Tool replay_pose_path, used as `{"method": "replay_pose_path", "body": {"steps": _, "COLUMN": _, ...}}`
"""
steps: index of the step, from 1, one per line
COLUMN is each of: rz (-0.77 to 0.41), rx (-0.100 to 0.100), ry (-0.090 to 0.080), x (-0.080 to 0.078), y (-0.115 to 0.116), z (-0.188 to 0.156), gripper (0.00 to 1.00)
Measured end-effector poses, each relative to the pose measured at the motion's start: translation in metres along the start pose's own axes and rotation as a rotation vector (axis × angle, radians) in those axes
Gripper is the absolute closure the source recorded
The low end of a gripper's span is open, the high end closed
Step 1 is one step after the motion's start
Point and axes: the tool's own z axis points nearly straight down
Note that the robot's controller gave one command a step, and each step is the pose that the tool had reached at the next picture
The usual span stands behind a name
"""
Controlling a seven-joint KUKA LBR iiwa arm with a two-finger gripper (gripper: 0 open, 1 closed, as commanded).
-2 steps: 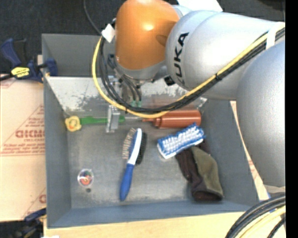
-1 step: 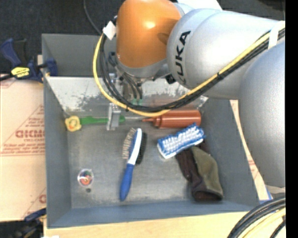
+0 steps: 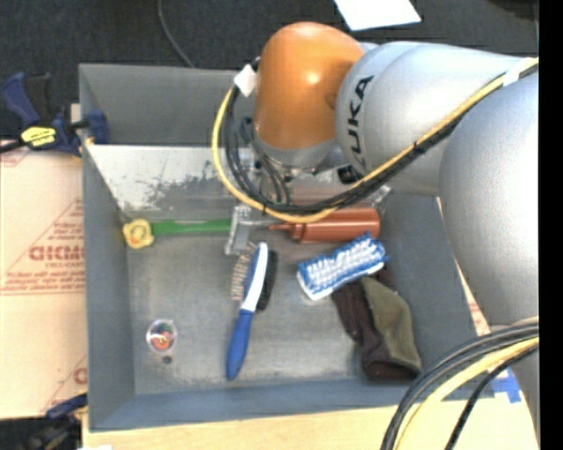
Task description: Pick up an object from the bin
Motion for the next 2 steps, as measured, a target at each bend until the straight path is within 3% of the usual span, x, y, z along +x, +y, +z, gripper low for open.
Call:
{"method": "replay_pose_path", "body": {"steps": 1, "rz": -0.042, "rx": 0.000, "ry": -0.003, "x": -0.007, "y": -0.019, "z": 0.031, "gripper": 0.00}}
{"method": "replay_pose_path", "body": {"steps": 2, "rz": -0.379, "rx": 0.000, "ry": -0.005, "x": 0.008, "y": -0.041, "z": 0.049, "gripper": 0.00}}
